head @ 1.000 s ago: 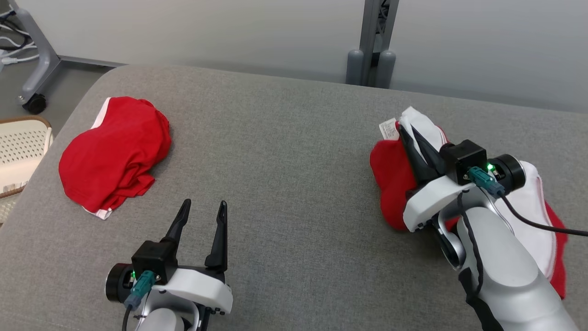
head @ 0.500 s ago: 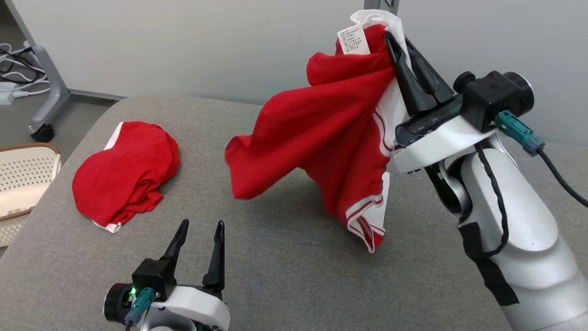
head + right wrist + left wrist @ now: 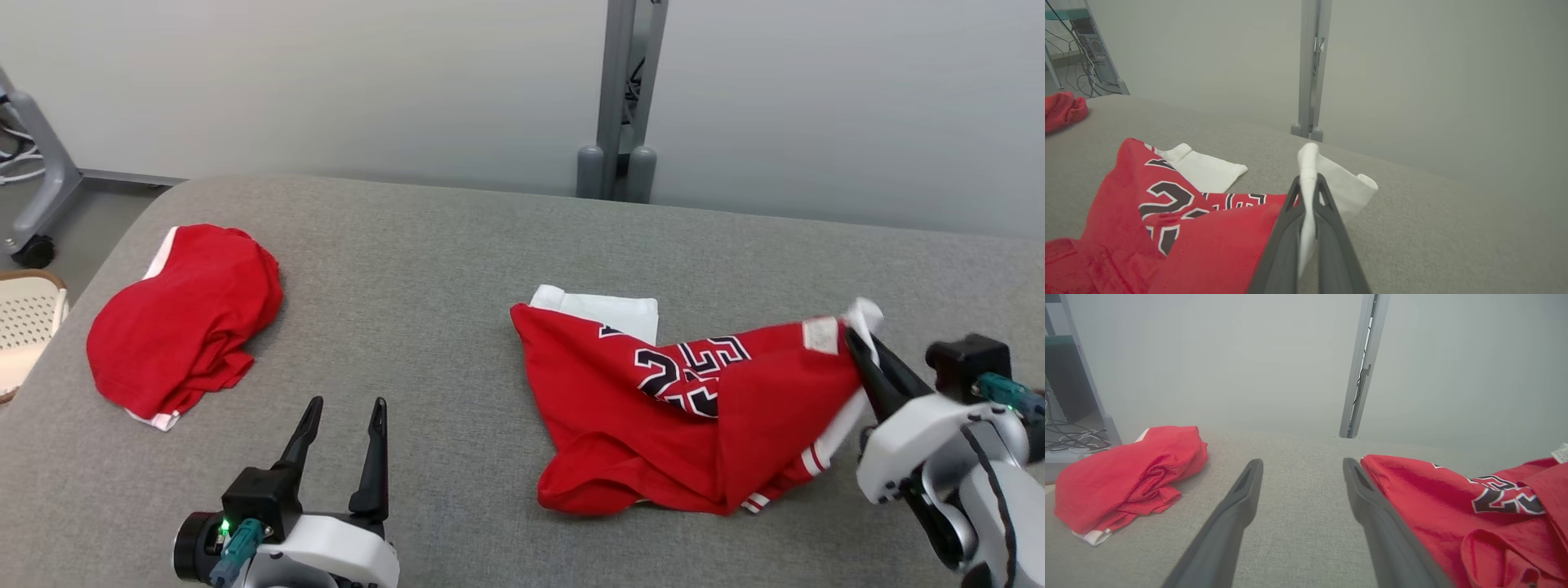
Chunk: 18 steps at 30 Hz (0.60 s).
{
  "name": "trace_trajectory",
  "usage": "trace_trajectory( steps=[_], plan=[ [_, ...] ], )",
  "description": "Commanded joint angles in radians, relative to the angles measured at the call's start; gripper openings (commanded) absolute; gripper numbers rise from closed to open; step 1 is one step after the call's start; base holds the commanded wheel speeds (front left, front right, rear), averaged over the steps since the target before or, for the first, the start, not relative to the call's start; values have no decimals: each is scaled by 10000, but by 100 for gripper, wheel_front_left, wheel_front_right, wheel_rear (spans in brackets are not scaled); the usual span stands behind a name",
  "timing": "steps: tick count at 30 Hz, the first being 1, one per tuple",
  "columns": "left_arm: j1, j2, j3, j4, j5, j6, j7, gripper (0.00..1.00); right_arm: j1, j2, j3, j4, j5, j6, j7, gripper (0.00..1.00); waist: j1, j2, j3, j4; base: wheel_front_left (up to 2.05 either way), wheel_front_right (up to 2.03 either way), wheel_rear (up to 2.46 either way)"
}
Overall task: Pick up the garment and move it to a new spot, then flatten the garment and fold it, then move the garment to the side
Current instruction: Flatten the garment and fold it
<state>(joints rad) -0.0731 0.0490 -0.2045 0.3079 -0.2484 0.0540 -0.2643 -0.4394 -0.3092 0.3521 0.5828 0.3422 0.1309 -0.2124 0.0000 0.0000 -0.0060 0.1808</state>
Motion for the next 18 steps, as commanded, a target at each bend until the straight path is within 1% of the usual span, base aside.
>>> trace_trajectory(
  steps=[1, 2, 3, 4, 7, 8, 12, 15, 18],
  plan=[
    [-155, 29, 51, -30, 32, -6, -8, 100, 269, -161, -131, 315, 257, -1, 244, 0, 0, 0, 133, -190, 0, 0, 0],
    [-209, 30, 69, -41, 51, -20, -8, 100, 384, -194, -210, 558, 399, -1, 403, 0, 0, 0, 186, -278, 0, 0, 0],
    [-249, 30, 92, -52, 67, -32, -8, 100, 452, -257, -349, 804, 468, 0, 514, 58, 0, 0, 241, -359, 0, 0, 0],
    [-263, 32, 103, -57, 82, -42, -8, 100, 527, -280, -424, 1079, 531, 0, 666, 100, 0, 0, 295, -433, 0, 0, 0],
    [-365, 33, 149, -37, 119, -73, -8, 100, 614, -169, -696, 1632, 626, 0, 769, 100, 0, 0, 411, -675, 0, 0, 0],
    [-406, 29, 177, -13, 131, -86, -8, 100, 533, -126, -929, 1914, 569, -1, 760, 100, 0, 0, 450, -846, 0, 0, 0],
    [-426, 33, 197, 15, 181, -104, -8, 100, 278, 24, -1553, 2189, 346, -1, 387, 100, 0, 0, 436, -1134, 0, 0, 0],
    [-436, 32, 193, -7, 166, -96, -8, 100, 175, 151, -2104, 1962, 111, 0, -106, 100, 0, 0, 365, -1309, 0, 0, 0],
    [-409, 33, 146, -22, 135, -99, -7, 100, 290, 436, -2371, 1123, -53, 0, -431, 100, 0, 0, 260, -1423, 0, 0, 0]
  ],
)
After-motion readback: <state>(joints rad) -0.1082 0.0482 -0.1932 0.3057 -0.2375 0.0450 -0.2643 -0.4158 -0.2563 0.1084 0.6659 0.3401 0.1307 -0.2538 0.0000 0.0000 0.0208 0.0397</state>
